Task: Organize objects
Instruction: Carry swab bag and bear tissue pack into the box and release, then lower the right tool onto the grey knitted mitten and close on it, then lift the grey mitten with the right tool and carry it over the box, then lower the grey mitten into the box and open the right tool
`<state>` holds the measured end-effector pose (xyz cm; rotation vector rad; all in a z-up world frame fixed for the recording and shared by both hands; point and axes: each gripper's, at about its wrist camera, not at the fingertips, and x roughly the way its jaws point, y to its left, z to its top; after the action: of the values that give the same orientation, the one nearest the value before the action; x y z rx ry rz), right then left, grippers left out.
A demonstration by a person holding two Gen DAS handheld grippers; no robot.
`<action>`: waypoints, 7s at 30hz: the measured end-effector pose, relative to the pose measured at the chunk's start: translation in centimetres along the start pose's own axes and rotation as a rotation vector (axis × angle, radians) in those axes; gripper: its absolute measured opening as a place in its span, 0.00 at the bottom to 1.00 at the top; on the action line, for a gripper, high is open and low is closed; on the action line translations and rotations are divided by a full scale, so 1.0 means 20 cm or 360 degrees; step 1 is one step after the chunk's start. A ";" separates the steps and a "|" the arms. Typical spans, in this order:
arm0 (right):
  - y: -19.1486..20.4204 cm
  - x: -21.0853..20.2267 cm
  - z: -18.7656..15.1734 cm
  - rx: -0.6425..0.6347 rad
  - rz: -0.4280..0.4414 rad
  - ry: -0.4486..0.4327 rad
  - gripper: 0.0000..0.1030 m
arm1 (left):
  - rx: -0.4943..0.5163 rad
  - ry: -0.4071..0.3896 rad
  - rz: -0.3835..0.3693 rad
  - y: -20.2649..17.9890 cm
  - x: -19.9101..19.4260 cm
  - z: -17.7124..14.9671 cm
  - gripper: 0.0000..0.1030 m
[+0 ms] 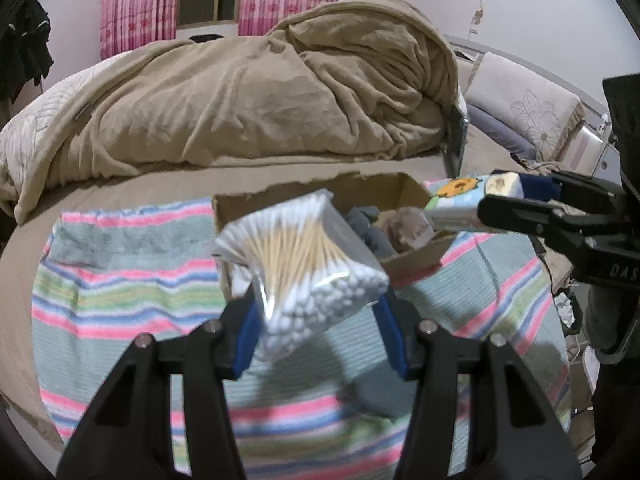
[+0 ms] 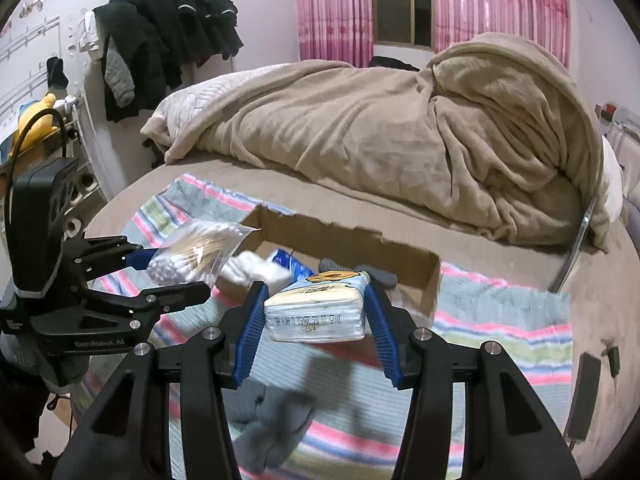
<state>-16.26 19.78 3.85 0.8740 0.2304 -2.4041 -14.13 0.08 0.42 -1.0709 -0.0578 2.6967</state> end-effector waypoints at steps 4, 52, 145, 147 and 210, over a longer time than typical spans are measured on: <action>0.00 0.06 0.06 -0.0005 -0.0002 -0.0005 0.51 | 0.0013 0.0008 -0.0015 0.04 0.05 0.06 0.52; -0.07 0.50 0.02 0.0292 0.0089 0.0182 0.67 | -0.0178 0.0092 -0.0200 0.25 0.18 0.06 0.72; 0.23 0.20 -0.37 -0.0048 0.0058 0.0280 0.41 | -0.0253 0.0112 0.0086 0.09 -0.10 -0.42 0.74; 0.22 0.17 -0.34 -0.0048 0.0049 0.0260 0.41 | -0.0244 0.0101 0.0092 0.09 -0.11 -0.40 0.74; -0.33 0.68 0.08 0.0290 -0.0053 0.0199 0.41 | -0.0230 -0.0002 0.0142 0.28 0.30 0.09 0.90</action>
<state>-29.38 18.61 -3.81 1.1125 0.0740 -2.4322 -20.72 -3.78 -2.90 -1.1380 -0.2133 2.8095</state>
